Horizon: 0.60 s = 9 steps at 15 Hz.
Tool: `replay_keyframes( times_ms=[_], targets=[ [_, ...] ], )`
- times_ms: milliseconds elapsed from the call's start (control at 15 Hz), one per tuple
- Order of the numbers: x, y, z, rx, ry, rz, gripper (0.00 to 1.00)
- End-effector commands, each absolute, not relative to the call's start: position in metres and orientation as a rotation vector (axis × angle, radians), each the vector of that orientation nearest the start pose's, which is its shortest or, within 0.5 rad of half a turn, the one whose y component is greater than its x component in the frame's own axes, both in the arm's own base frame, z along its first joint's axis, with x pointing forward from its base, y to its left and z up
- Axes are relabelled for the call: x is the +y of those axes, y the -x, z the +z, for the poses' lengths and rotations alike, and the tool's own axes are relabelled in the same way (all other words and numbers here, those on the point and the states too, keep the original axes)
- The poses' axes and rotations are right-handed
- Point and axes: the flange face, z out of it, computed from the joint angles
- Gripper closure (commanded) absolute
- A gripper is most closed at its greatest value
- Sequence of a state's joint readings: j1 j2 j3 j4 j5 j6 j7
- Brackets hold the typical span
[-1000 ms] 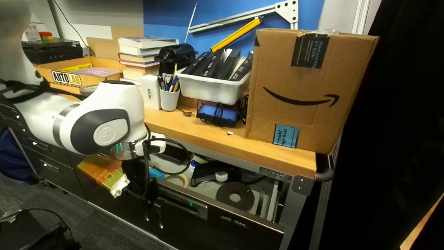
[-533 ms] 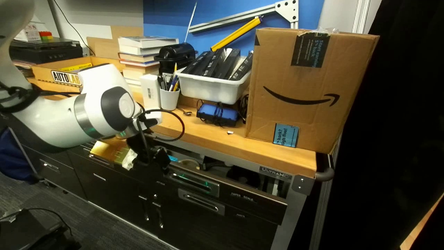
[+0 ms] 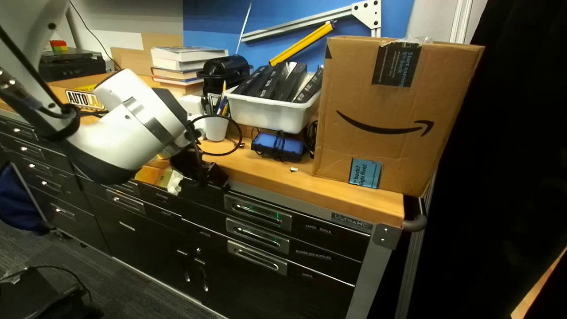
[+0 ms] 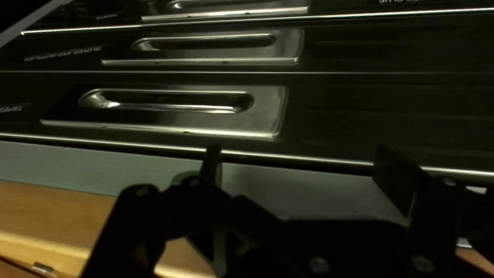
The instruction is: Pick up the blue object from the counter and put it in the open drawer and close it
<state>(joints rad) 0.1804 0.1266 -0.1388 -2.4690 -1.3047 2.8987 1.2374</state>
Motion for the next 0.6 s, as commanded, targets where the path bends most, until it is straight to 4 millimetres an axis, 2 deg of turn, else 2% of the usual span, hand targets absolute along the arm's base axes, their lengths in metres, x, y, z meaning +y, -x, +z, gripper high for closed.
replay_keyframes(
  times_ms=[0, 67, 133, 267, 333, 467, 533],
  targets=[
    [0.071, -0.446, 0.27, -0.003, 3.275, -0.769, 0.0],
    [0.068, -0.439, 0.278, 0.021, 3.261, -0.748, 0.0],
    [0.067, -0.422, 0.269, 0.002, 3.269, -0.656, 0.0],
    [0.067, -0.402, 0.257, -0.017, 3.311, -0.493, 0.0],
    [0.065, -0.39, 0.245, -0.032, 3.323, -0.383, 0.0],
    [0.067, -0.375, 0.232, -0.078, 3.323, -0.214, 0.0],
    [0.068, -0.382, 0.226, -0.09, 3.326, -0.119, 0.0]
  ],
)
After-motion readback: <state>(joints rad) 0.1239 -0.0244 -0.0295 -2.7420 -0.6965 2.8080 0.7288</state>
